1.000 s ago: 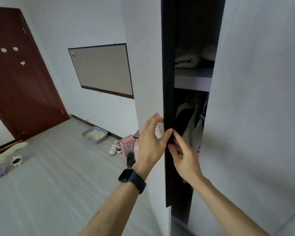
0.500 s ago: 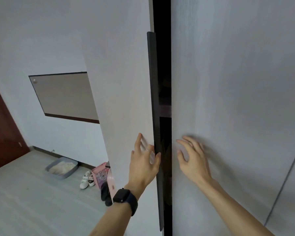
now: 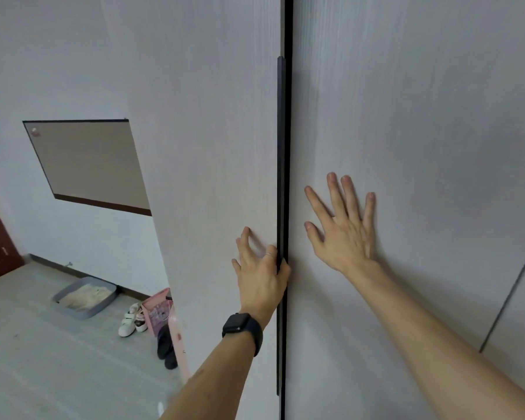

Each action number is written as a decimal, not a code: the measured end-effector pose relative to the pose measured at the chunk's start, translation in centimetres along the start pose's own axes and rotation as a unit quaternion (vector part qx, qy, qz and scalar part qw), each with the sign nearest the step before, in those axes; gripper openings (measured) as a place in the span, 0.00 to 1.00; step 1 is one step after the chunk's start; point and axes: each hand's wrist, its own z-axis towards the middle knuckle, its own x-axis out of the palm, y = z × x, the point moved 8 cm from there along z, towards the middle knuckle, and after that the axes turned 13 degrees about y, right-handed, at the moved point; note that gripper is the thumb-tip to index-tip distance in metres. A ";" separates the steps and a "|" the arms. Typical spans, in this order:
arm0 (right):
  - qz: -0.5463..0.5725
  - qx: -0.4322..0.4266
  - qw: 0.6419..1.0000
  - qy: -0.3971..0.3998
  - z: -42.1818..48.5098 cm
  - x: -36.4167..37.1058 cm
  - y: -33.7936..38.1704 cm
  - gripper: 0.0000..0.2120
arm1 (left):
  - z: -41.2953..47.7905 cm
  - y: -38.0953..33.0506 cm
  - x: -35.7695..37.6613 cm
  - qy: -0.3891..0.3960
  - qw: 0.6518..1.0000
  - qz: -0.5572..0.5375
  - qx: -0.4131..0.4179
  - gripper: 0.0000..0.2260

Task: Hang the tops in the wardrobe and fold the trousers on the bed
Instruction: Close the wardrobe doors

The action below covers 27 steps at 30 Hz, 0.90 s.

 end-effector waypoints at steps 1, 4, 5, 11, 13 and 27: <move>-0.001 -0.004 1.000 0.001 0.1 0.0 0.0 0.35 | 0.3 -0.3 0.0 -0.008 1.000 -0.013 0.001 0.06; -0.009 -0.017 1.000 0.006 -0.1 0.2 -0.5 0.35 | 1.1 -0.9 0.4 -0.025 0.999 -0.040 -0.002 0.05; -0.010 -0.022 1.000 0.004 -0.2 0.2 -0.5 0.34 | 1.2 -1.0 0.5 -0.026 0.999 -0.040 -0.005 0.05; -0.007 -0.018 1.000 -0.010 -0.4 0.3 -0.6 0.34 | 2.2 -1.2 1.3 -0.009 0.999 -0.023 -0.026 0.06; -0.004 -0.021 1.000 -0.012 -0.4 0.4 -0.6 0.34 | 2.5 -1.2 1.7 0.001 1.000 -0.009 -0.029 0.08; 0.028 0.000 0.999 -0.028 -0.4 -0.4 -0.3 0.34 | 2.7 2.1 1.0 0.026 0.999 0.044 0.007 0.19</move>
